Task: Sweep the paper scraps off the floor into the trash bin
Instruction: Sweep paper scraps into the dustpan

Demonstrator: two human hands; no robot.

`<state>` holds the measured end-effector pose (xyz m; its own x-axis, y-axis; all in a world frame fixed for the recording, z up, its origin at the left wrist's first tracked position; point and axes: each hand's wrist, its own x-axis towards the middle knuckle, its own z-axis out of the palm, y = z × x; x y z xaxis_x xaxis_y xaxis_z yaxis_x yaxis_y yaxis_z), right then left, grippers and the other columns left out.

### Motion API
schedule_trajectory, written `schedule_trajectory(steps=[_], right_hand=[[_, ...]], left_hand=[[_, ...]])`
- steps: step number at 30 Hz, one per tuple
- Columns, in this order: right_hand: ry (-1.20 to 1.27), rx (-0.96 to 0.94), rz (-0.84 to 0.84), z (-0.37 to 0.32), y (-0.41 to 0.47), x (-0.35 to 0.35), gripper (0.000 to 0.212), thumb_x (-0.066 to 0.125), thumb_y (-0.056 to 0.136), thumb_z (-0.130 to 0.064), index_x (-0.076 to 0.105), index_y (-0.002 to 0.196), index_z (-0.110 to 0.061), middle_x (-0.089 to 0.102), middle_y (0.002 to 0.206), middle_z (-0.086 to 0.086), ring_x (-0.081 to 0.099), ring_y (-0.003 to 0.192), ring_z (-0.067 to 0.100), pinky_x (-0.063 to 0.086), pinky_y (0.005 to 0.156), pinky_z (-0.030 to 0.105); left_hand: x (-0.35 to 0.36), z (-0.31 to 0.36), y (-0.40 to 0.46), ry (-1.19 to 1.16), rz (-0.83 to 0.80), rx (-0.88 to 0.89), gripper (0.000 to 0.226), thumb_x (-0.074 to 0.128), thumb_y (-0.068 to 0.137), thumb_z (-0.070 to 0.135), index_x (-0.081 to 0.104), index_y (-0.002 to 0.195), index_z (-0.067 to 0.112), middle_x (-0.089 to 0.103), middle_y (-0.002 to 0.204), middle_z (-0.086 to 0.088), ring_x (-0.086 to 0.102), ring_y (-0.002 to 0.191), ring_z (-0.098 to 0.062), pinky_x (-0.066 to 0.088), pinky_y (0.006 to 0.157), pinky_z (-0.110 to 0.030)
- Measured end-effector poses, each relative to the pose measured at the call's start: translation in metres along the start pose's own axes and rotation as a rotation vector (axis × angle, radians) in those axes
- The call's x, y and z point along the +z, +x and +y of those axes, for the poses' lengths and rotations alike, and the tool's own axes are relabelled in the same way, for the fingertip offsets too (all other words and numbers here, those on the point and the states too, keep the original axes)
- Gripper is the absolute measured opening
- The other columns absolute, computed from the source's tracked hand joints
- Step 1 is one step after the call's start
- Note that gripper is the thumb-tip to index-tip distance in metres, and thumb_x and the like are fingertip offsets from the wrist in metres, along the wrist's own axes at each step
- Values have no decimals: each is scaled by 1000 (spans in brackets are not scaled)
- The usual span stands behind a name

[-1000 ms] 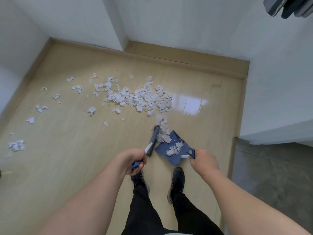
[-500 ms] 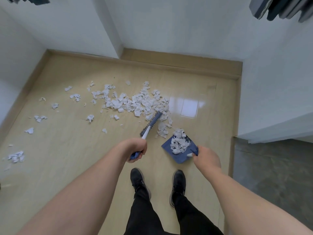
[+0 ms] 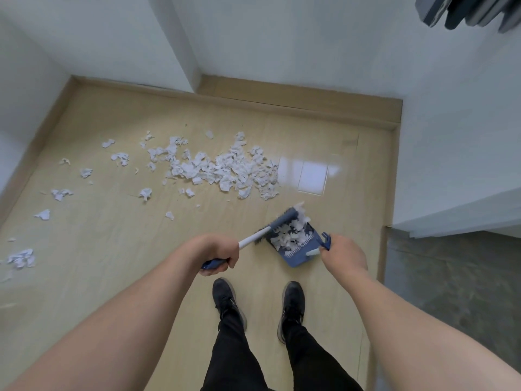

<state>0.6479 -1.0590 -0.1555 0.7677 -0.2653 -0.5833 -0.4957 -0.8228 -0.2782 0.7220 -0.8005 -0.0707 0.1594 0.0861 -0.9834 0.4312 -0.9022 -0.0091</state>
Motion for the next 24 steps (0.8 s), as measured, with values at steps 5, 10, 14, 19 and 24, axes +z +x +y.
schedule_trajectory(steps=[5, 10, 14, 19, 24], right_hand=[[35, 11, 1, 3, -3, -1, 12, 54, 91, -26, 59, 95, -15, 65, 98, 7, 62, 89, 29, 43, 66, 30], [32, 21, 33, 7, 4, 1, 14, 53, 92, -27, 59, 98, -15, 65, 98, 7, 62, 92, 30, 38, 65, 28], [29, 14, 51, 11, 15, -2, 9, 52, 91, -26, 53, 86, -19, 64, 91, 7, 62, 86, 30, 42, 64, 31], [38, 7, 32, 11, 17, -2, 10, 52, 92, -26, 51, 85, -19, 63, 90, 5, 59, 81, 27, 40, 61, 30], [32, 19, -10, 14, 13, -4, 11, 52, 91, -25, 57, 94, -16, 65, 98, 8, 61, 87, 29, 40, 62, 29]], left_hand=[[-17, 14, -1, 49, 86, -2, 11, 45, 85, 4, 42, 96, 4, 45, 51, -6, 36, 36, -16, 30, 43, -20], [-13, 37, 23, 166, 87, 12, 16, 44, 81, 2, 46, 96, 3, 45, 56, -9, 37, 38, -18, 32, 42, -20], [10, 48, 29, 351, 20, 3, 12, 43, 82, 3, 51, 91, -1, 45, 53, -10, 37, 35, -19, 32, 45, -22], [14, 46, 5, 291, -10, -26, 4, 46, 88, 5, 46, 91, 3, 41, 50, -7, 35, 33, -17, 30, 43, -20], [4, 50, -21, 372, 44, -23, 6, 46, 87, 7, 49, 91, 4, 43, 58, -11, 35, 45, -19, 31, 51, -25]])
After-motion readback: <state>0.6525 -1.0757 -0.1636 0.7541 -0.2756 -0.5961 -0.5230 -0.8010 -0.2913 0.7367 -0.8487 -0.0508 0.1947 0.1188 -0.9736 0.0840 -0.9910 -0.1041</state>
